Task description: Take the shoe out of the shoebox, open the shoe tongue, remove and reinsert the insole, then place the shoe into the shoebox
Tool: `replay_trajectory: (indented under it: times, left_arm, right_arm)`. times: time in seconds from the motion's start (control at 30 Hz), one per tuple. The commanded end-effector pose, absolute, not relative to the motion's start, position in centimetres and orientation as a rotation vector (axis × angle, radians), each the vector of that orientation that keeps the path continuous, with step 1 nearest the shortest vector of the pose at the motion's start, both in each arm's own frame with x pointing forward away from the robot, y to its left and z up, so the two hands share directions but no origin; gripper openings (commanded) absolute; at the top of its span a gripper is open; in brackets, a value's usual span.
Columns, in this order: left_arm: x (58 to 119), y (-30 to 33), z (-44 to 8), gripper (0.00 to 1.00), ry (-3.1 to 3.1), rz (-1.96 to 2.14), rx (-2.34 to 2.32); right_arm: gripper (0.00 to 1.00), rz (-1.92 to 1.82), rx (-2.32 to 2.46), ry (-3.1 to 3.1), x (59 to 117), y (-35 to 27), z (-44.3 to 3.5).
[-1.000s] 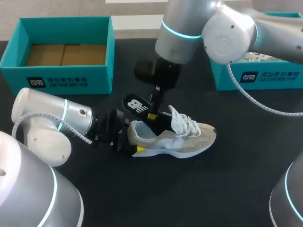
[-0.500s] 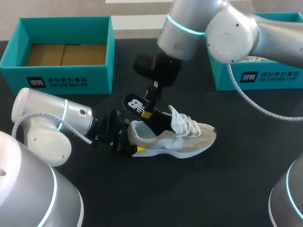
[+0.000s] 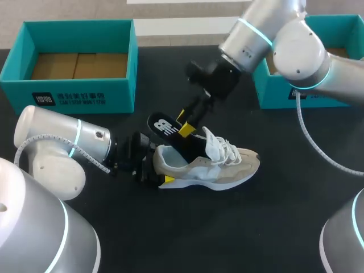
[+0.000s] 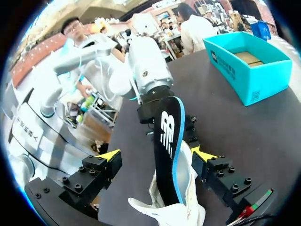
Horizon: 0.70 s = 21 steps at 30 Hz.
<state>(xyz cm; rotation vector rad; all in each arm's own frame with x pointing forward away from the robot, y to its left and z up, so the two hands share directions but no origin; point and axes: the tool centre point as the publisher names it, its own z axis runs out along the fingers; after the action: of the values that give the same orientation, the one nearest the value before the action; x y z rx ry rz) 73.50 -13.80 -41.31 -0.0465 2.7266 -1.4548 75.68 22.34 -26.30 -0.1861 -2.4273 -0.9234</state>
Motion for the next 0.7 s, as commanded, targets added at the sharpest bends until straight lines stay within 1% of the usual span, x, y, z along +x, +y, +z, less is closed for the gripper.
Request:
replay_trajectory:
  times: [0.03, 0.27, 0.47, 0.5, 0.57, 0.6, 0.67, 0.7]
  left_arm:
    - [73.7, -13.8, -41.8, 0.00, 2.728, -1.449, -0.047]
    - [73.7, -13.8, -41.8, 0.00, 2.728, -1.449, -0.047]
    - [73.7, -13.8, -41.8, 0.00, 2.728, -1.449, -0.047]
    - [73.7, -13.8, -41.8, 0.00, 2.728, -1.449, -0.047]
    - [73.7, -13.8, -41.8, 0.00, 2.728, -1.449, -0.047]
    - [73.7, -13.8, -41.8, 0.00, 2.728, -1.449, -0.047]
    - [73.7, -13.8, -41.8, 0.00, 2.728, -1.449, -0.047]
    - [73.7, -13.8, -41.8, 0.00, 2.728, -1.449, -0.047]
  right_arm:
    - [1.00, -0.925, -0.202, -2.339, 75.9, 22.7, -26.7]
    - [1.00, -0.962, -0.225, -2.303, 75.6, 23.9, -26.5]
    - [1.00, -0.983, -0.226, -2.278, 75.0, 24.7, -27.4]
    - [0.96, -0.983, -0.226, -2.275, 75.0, 24.8, -27.5]
    - [0.76, -0.993, -0.222, -2.264, 74.8, 25.0, -27.8]
    - [0.73, -0.994, -0.219, -2.258, 74.8, 25.1, -27.9]
    - [0.72, -1.006, -0.215, -2.252, 74.8, 25.2, -28.1]
    - [0.69, -1.007, -0.214, -2.250, 74.8, 25.3, -28.1]
